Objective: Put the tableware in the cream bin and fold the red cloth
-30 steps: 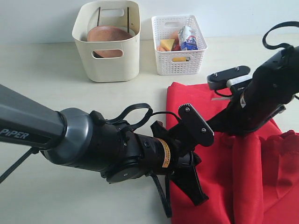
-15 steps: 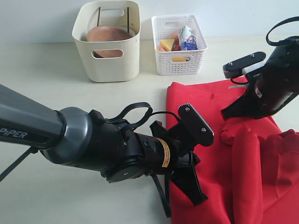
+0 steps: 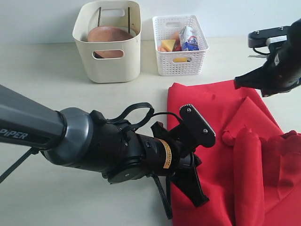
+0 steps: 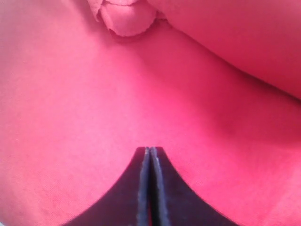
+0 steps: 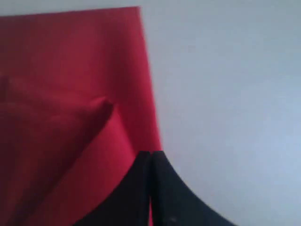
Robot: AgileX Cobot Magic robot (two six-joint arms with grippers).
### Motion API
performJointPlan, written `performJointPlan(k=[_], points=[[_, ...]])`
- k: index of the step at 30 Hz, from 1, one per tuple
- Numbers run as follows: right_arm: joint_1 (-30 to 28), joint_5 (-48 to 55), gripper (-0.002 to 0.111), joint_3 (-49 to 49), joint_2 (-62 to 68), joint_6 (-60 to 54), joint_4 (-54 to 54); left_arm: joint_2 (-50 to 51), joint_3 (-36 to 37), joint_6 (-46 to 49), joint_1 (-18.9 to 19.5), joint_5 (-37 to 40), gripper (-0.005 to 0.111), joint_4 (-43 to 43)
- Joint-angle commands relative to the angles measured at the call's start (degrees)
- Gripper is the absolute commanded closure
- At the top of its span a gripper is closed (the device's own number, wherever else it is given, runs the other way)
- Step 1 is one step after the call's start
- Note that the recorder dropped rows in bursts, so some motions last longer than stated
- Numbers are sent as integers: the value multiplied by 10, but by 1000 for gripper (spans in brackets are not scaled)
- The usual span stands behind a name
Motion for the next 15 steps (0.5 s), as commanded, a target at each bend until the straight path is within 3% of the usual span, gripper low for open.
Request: performJointPlan(k=[1, 10, 15], points=[[34, -11, 108, 25, -32, -147, 153, 1, 4, 0, -1, 36, 106, -1], [47, -79, 108, 128, -40, -183, 236, 1, 4, 0, -1, 32, 106, -1], [47, -109, 108, 155, -40, -289, 346, 1, 4, 2, -1, 24, 106, -1]])
